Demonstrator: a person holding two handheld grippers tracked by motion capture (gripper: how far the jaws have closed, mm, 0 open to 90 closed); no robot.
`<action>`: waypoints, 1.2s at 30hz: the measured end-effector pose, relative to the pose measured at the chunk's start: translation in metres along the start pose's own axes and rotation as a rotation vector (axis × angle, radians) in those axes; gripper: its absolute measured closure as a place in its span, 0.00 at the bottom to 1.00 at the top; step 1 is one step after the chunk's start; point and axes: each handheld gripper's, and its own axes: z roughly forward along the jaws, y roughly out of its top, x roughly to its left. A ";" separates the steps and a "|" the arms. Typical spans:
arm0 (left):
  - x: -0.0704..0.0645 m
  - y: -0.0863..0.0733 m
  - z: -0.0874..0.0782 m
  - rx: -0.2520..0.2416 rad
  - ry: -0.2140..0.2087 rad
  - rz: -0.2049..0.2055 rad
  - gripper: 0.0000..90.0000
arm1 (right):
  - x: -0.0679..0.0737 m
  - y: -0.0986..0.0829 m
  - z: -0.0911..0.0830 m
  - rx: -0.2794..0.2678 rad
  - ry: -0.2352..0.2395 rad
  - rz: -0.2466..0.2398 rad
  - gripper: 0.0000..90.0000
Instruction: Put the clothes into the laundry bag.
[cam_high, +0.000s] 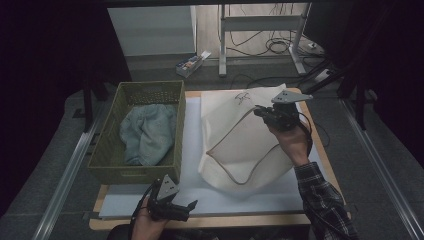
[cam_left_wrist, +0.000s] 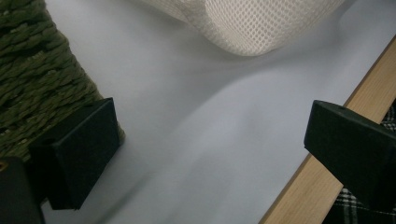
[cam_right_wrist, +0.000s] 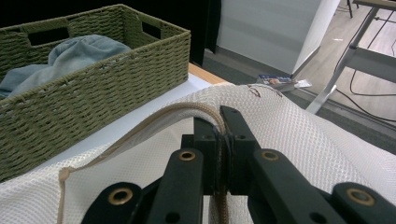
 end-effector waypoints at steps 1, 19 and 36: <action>0.000 0.000 0.000 -0.002 -0.005 -0.004 0.04 | 0.000 -0.001 0.000 -0.003 -0.001 0.004 0.94; 0.000 0.004 -0.010 -0.076 -0.077 -0.016 0.08 | -0.004 -0.010 -0.004 -0.012 -0.005 -0.030 0.94; -0.007 0.015 -0.017 -0.094 -0.031 0.050 0.07 | -0.006 -0.010 -0.007 -0.022 -0.005 -0.033 0.94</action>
